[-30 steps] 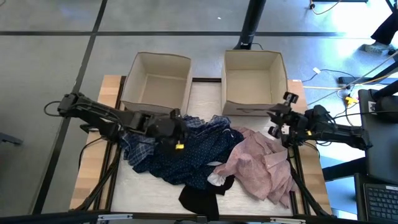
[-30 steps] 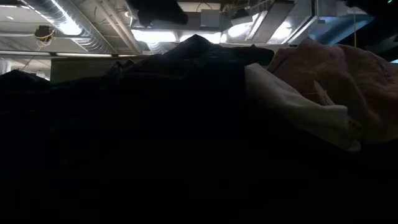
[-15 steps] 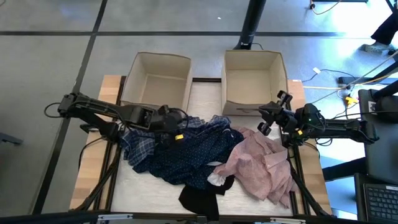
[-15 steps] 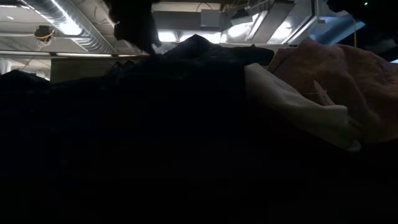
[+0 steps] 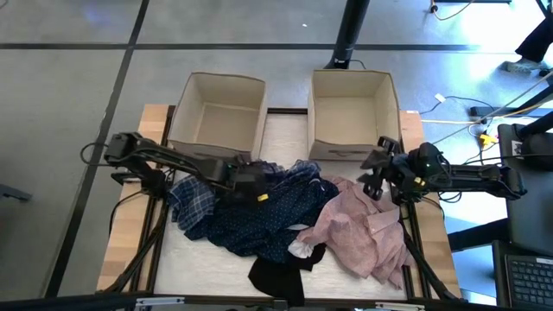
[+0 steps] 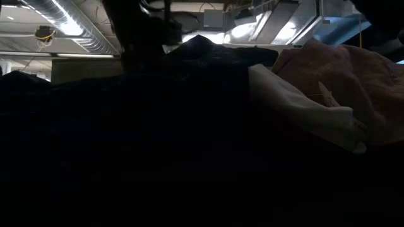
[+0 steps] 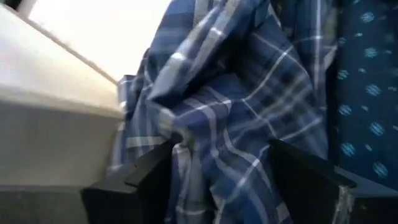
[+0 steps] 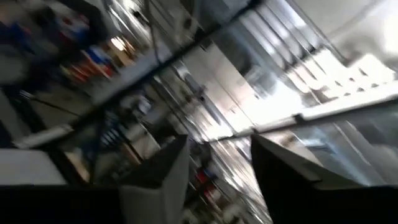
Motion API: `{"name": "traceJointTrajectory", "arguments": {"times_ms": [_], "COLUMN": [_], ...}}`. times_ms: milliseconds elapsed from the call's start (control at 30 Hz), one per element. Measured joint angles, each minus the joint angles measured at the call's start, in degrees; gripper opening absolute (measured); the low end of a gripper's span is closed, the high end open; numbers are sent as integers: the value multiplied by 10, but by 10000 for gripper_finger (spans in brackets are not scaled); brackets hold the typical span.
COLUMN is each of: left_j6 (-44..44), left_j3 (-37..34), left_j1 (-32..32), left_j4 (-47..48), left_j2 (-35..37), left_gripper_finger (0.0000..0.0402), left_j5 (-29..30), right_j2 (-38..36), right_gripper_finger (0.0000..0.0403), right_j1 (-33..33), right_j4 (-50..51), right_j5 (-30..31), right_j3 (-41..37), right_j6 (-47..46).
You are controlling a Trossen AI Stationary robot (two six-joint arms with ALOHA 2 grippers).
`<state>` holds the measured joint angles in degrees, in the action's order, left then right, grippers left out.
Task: Sort clothes
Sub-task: Put the blue checkered into the left laundry organizer
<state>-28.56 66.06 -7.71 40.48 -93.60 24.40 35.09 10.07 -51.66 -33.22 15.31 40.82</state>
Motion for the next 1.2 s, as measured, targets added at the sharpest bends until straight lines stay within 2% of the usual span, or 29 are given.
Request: {"name": "traceJointTrajectory", "arguments": {"times_ms": [167, 367, 500, 767, 833, 1000, 1200], "left_j6": [18, 35, 50, 63, 65, 71, 97], "left_j3": [0, 0, 0, 0, 3, 38, 121], "left_j1": [6, 15, 15, 13, 9, -15, -43], "left_j4": [-36, -40, -41, -40, -37, -10, 48], "left_j2": [-50, -102, -123, -129, -129, -131, -131], "left_gripper_finger": [241, 228, 177, 28, 13, 23, 10], "left_j5": [0, -1, 0, -3, 4, 82, 184], "right_j2": [0, 0, 0, 0, 0, 0, 0], "right_gripper_finger": [240, 250, 250, 250, 250, 250, 250], "right_j1": [0, 0, 0, 0, 0, 0, 0], "right_j4": [9, 9, 9, 14, 14, 18, 23], "right_j5": [-24, -24, -24, -18, -18, 3, 27], "right_j3": [0, 0, 0, 0, 0, 0, 0], "right_j6": [-4, -5, -5, -5, -5, -4, -3]}}
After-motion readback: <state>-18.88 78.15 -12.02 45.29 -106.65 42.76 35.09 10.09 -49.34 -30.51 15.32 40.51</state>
